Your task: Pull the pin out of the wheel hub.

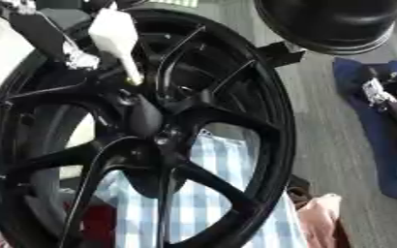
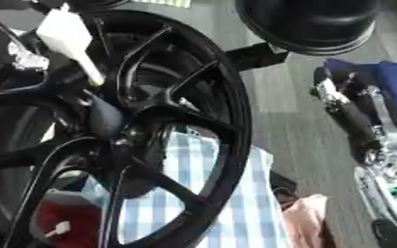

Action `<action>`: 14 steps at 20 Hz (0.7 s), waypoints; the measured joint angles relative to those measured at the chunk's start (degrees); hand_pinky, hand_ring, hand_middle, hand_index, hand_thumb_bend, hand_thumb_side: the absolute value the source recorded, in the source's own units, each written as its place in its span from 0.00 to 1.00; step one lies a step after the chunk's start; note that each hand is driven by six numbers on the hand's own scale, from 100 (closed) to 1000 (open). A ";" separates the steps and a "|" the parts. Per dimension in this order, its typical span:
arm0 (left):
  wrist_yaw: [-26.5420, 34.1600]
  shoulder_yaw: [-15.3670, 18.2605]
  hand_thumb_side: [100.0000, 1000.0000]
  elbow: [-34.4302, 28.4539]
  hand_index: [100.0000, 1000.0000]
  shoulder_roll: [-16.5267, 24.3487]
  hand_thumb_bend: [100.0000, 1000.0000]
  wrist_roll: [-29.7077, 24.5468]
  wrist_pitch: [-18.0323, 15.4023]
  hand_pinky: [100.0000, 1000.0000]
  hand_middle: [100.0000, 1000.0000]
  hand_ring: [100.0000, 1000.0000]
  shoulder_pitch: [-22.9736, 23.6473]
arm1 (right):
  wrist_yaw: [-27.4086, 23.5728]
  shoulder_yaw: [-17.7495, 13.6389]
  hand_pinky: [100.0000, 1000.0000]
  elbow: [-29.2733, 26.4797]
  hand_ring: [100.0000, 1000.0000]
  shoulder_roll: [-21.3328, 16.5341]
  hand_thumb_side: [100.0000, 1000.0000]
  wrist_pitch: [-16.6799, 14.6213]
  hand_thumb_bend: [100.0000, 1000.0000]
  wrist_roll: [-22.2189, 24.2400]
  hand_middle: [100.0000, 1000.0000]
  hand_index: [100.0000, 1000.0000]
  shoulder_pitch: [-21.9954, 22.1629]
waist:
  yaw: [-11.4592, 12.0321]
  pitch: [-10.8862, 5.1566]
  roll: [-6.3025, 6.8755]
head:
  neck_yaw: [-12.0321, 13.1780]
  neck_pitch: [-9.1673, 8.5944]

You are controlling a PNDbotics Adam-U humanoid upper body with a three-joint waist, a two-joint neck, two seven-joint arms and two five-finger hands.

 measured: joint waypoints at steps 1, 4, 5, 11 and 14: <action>0.81 0.60 0.16 -0.09 0.39 0.25 0.00 1.00 0.58 0.58 0.26 0.42 0.00 | 0.00 -0.06 0.77 0.01 0.61 0.00 0.38 0.01 0.18 -0.03 0.58 0.63 0.03 | 0.11 -0.11 0.00 | -0.08 0.03; 3.23 3.05 0.17 -0.69 0.39 2.06 0.00 3.67 2.07 0.59 0.26 0.43 0.18 | 0.00 -0.21 0.77 0.01 0.61 -0.01 0.38 -0.03 0.18 -0.15 0.58 0.63 0.42 | 0.73 -0.40 0.00 | -0.26 0.48; 3.98 4.10 0.17 -0.91 0.40 2.96 0.00 4.52 2.45 0.59 0.26 0.43 0.55 | 0.00 -0.22 0.77 0.01 0.61 -0.01 0.38 -0.03 0.18 -0.22 0.58 0.63 0.53 | 0.97 -0.53 0.00 | -0.44 0.56; 9.43 13.54 0.20 -2.40 0.41 12.44 0.00 11.60 3.47 0.60 0.27 0.43 10.49 | 0.05 -1.23 0.77 -0.09 0.61 -0.49 0.37 -0.32 0.17 -0.86 0.58 0.63 1.52 | 3.48 -1.41 -0.47 | -1.61 1.58; 11.63 19.04 0.18 -2.52 0.42 17.39 0.00 16.30 3.59 0.60 0.28 0.44 19.49 | 0.20 -2.19 0.77 -0.43 0.61 -0.89 0.37 -0.48 0.17 -1.65 0.58 0.63 2.03 | 4.71 -1.89 -1.03 | -1.91 2.04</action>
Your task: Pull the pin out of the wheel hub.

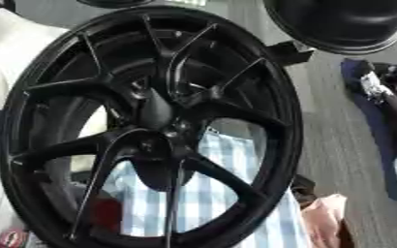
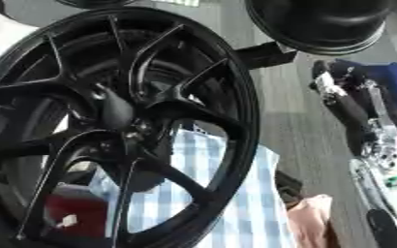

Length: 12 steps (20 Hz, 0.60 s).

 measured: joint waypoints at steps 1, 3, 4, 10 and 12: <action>0.28 1.73 0.19 0.09 0.42 1.30 0.00 1.61 0.08 0.60 0.28 0.44 3.12 | 0.02 -0.35 0.77 -0.06 0.61 -0.14 0.37 -0.09 0.17 -0.30 0.58 0.63 0.08 | 0.36 -0.11 -0.23 | -0.22 0.00; 0.46 4.68 0.20 0.53 0.45 2.92 0.00 4.60 0.31 0.61 0.31 0.45 8.57 | 0.03 -0.99 0.77 -0.35 0.61 -0.21 0.37 -0.18 0.17 -0.95 0.58 0.63 0.44 | 0.71 -0.20 -0.81 | -0.57 0.00; 0.45 5.87 0.20 1.00 0.45 3.26 0.00 5.99 0.54 0.61 0.30 0.45 10.99 | 0.03 -1.28 0.77 -0.37 0.61 -0.21 0.37 -0.22 0.17 -1.26 0.58 0.63 0.48 | 0.74 -0.26 -1.07 | -0.71 0.00; -0.63 8.74 0.35 3.70 0.59 2.76 0.00 10.63 1.56 0.67 0.43 0.52 19.47 | -0.01 -1.76 0.77 -0.74 0.61 -0.10 0.37 -0.38 0.17 -1.95 0.58 0.63 0.43 | 1.14 -0.45 -2.38 | -0.77 -0.13; -1.59 8.76 0.44 3.70 0.66 1.55 0.00 10.82 1.82 0.73 0.49 0.58 21.67 | -0.07 -1.88 0.77 -0.81 0.61 0.26 0.37 -0.36 0.17 -2.02 0.58 0.63 0.40 | 1.16 -0.45 -2.75 | -0.76 -0.49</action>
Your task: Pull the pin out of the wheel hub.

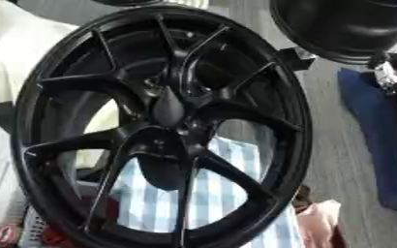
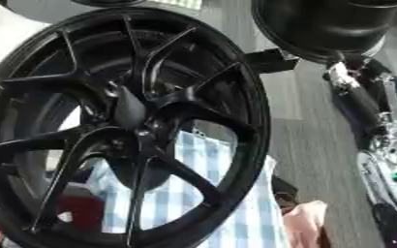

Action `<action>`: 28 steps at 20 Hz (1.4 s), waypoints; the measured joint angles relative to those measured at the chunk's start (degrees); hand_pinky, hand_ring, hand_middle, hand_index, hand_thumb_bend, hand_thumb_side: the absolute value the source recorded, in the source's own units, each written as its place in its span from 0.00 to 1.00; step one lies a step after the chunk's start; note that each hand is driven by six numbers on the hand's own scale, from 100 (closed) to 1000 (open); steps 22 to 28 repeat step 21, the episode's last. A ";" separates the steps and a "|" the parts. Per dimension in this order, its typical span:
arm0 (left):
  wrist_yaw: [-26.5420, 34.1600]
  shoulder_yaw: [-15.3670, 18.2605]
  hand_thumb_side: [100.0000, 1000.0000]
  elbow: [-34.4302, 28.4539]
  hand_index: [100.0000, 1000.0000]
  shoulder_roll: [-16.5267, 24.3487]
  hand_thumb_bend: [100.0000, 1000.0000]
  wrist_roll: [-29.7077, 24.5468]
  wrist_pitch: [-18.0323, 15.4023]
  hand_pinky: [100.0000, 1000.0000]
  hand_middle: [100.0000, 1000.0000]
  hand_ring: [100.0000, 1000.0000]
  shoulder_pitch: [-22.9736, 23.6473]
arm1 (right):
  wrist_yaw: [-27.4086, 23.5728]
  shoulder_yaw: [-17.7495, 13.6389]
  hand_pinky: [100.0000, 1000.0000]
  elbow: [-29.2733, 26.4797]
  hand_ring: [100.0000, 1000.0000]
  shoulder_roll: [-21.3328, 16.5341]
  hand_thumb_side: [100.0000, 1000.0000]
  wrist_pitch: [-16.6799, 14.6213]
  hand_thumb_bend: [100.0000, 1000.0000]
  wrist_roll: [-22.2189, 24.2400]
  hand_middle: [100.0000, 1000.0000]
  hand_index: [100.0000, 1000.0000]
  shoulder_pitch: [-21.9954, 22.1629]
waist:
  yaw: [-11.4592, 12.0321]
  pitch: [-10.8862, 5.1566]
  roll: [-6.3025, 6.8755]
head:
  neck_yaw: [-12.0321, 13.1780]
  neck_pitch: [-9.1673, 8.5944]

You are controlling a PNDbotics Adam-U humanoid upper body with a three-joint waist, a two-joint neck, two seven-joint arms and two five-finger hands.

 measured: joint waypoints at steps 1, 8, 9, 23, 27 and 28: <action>-0.62 -0.01 0.59 -0.04 0.78 -0.64 0.11 -0.07 0.19 0.82 0.60 0.70 0.87 | -0.04 0.00 0.77 -0.05 0.61 0.13 0.37 0.01 0.17 -0.01 0.58 0.63 -0.02 | 0.00 0.00 -0.18 | 0.01 -0.12; -4.42 -0.19 0.80 -0.68 0.84 -5.84 0.13 -1.77 0.98 0.81 0.77 0.76 3.55 | -0.22 0.00 0.77 -0.08 0.61 0.79 0.38 0.03 0.17 -0.05 0.58 0.63 -0.49 | 0.37 0.39 -0.62 | 0.04 -0.67; -4.06 -0.17 0.81 -0.85 0.82 -6.56 0.05 -1.02 1.11 0.80 0.74 0.74 3.47 | -0.25 0.01 0.77 -0.08 0.61 0.94 0.38 0.04 0.17 -0.06 0.58 0.63 -0.50 | 0.38 0.39 -0.64 | 0.05 -0.78; 15.43 3.94 0.80 -22.41 0.78 -21.41 0.03 23.27 0.73 0.77 0.69 0.69 5.79 | -0.35 0.00 0.77 -1.30 0.61 1.07 0.37 -0.22 0.16 -0.29 0.58 0.63 -0.83 | 0.39 0.41 -1.62 | 0.14 -1.63; 15.43 3.94 0.80 -22.41 0.78 -21.41 0.03 23.27 0.73 0.77 0.69 0.69 5.79 | -0.35 0.00 0.77 -1.30 0.61 1.07 0.37 -0.22 0.16 -0.29 0.58 0.63 -0.83 | 0.39 0.41 -1.62 | 0.14 -1.63; 15.43 3.94 0.80 -22.41 0.78 -21.41 0.03 23.27 0.73 0.77 0.69 0.69 5.79 | -0.35 0.00 0.77 -1.30 0.61 1.07 0.37 -0.22 0.16 -0.29 0.58 0.63 -0.83 | 0.39 0.41 -1.62 | 0.14 -1.63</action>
